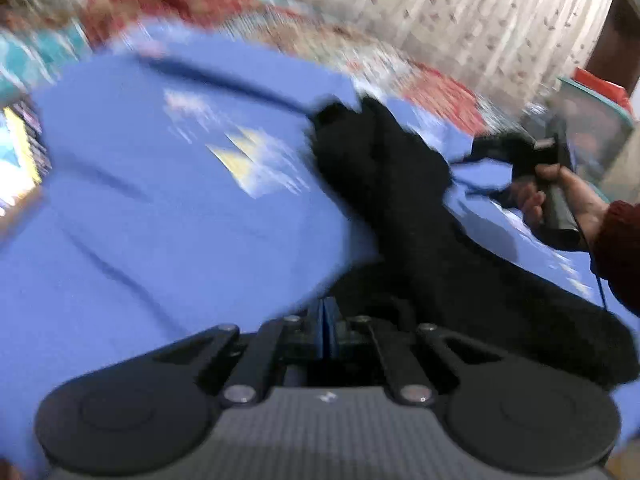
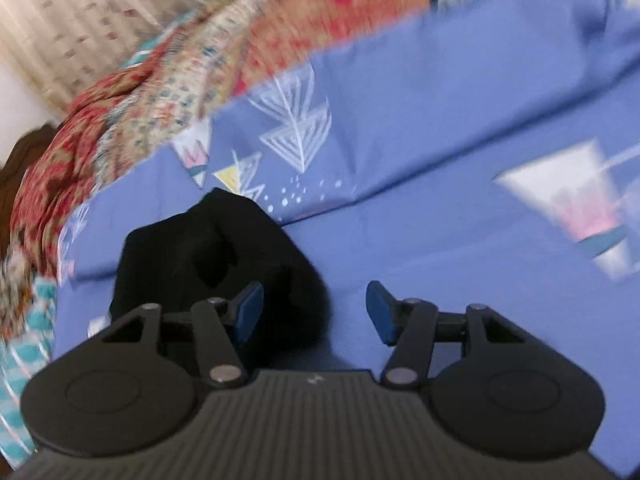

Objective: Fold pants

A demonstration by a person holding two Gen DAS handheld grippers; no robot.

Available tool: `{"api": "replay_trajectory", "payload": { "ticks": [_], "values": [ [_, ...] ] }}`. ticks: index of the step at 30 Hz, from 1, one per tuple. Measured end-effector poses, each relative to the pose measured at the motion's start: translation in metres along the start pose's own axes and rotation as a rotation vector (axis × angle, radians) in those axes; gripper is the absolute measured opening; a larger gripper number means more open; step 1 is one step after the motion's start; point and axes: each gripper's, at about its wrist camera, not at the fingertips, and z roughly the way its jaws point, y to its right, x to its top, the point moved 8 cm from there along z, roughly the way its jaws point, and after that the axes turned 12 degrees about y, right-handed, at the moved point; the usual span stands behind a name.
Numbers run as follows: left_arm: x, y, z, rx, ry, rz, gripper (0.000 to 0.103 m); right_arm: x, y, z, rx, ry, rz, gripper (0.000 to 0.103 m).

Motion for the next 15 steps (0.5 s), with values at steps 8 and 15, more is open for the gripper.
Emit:
{"api": "replay_trajectory", "payload": {
  "ticks": [8, 15],
  "values": [
    [0.008, -0.074, -0.051, 0.177, 0.045, -0.095, 0.002, 0.001, -0.025, -0.025, 0.097, 0.064, 0.042, 0.015],
    [0.024, -0.034, 0.009, 0.064, 0.031, 0.05, 0.01, 0.08, 0.031, -0.208, 0.044, 0.525, -0.142, 0.015]
  ]
}}
